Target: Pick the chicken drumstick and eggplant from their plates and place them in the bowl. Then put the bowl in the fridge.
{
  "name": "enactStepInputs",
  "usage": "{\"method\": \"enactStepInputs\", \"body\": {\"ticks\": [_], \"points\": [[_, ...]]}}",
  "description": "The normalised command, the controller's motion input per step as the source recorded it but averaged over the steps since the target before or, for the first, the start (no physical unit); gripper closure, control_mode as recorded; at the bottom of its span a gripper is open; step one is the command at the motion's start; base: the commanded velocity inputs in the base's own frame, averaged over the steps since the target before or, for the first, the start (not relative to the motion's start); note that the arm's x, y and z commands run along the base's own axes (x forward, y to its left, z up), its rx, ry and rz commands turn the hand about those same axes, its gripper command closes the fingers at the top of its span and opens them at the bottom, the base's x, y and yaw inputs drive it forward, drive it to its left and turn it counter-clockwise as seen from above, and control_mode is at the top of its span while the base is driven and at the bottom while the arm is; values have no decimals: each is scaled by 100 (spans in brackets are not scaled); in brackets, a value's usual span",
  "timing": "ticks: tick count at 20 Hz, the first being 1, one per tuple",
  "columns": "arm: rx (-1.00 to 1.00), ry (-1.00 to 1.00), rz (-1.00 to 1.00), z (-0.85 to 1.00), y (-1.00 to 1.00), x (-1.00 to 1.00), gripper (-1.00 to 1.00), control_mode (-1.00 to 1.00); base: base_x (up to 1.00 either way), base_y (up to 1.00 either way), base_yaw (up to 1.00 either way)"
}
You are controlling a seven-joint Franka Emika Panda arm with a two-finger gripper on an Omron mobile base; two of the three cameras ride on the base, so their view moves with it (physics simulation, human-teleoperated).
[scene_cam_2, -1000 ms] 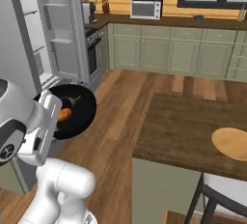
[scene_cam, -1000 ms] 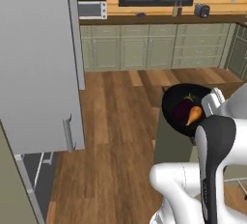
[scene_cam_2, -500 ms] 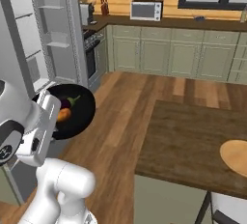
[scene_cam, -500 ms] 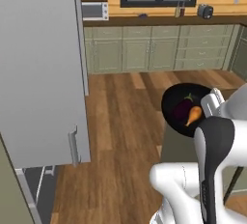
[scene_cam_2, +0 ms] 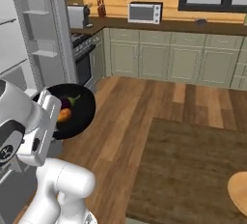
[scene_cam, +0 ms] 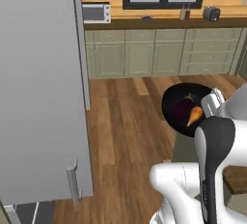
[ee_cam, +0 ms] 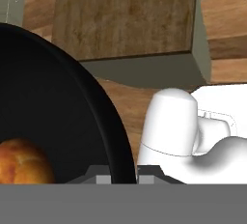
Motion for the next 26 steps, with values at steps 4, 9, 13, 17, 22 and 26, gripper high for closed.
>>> {"method": "enactStepInputs", "body": {"ticks": [4,9,13,17,22,26], "points": [[0,0,0,0,0,0,100,100,100,0,3],[0,0,0,0,0,0,100,100,76,0,11],[0,0,0,0,0,0,100,100,91,-4,20],[0,0,0,0,0,0,100,100,99,-13,20],[0,0,0,0,0,0,100,100,100,-14,14],[0,0,0,0,0,0,100,100,88,-37,18]]}}
